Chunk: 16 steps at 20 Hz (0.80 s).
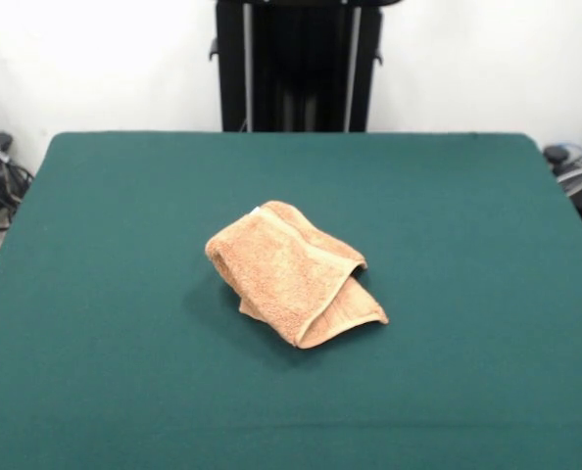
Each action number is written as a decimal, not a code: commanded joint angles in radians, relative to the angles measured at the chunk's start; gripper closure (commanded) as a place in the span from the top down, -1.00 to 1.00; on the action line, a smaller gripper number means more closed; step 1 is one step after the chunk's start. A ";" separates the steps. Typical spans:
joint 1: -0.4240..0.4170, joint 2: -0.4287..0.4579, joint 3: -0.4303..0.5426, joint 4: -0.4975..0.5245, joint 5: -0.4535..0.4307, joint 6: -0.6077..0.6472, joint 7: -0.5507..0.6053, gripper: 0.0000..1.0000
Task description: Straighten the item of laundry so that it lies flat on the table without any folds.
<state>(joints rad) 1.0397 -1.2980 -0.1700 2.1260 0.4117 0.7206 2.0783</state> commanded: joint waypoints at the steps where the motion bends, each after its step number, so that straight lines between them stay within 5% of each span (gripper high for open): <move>1: 0.152 0.097 -0.069 0.054 -0.074 -0.202 0.535 1.00; 5: 0.319 0.119 -0.159 0.008 -0.079 -0.175 0.657 1.00; 9: 0.525 0.101 -0.274 -0.102 -0.145 -0.013 0.852 1.00; 12: 0.606 0.085 -0.314 -0.147 -0.174 0.065 0.933 1.00; 16: 0.448 0.046 -0.251 -0.047 -0.112 -0.006 0.804 1.00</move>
<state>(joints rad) 1.5630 -1.2455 -0.3392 2.0257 0.3067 0.6732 2.6849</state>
